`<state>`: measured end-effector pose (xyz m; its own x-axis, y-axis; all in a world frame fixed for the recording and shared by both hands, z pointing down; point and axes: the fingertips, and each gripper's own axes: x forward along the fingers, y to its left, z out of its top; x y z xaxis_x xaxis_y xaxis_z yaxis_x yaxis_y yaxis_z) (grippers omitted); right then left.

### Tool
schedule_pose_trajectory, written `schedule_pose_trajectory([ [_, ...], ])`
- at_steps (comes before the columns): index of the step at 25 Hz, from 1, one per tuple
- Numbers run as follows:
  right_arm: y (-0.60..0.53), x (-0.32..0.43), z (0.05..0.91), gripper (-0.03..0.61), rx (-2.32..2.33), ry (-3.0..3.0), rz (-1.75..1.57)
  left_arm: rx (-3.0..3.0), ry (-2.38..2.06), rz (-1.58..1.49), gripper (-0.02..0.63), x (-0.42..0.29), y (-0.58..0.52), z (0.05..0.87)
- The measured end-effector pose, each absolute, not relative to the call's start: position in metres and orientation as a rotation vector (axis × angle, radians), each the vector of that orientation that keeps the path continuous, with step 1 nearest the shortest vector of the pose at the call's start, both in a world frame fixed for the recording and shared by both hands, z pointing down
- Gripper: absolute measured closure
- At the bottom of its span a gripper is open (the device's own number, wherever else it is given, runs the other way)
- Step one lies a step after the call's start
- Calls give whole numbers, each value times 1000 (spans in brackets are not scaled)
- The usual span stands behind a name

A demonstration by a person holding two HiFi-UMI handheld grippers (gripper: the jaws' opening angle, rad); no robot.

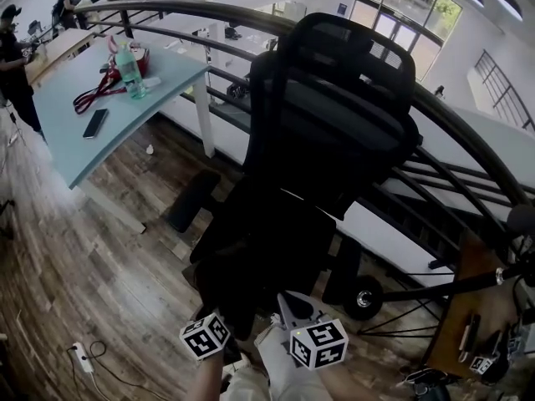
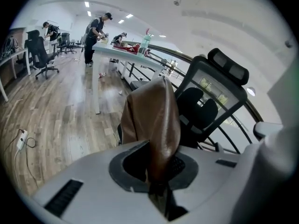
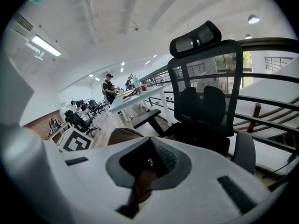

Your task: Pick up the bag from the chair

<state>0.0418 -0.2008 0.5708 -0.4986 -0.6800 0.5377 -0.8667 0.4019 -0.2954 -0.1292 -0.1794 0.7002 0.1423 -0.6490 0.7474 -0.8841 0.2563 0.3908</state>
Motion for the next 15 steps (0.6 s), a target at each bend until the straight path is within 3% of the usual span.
schedule_pose_trajectory([
  [15, -154, 38, 531, 577, 1394, -2353, 726, 1584, -1580, 265, 588, -143, -126, 605],
])
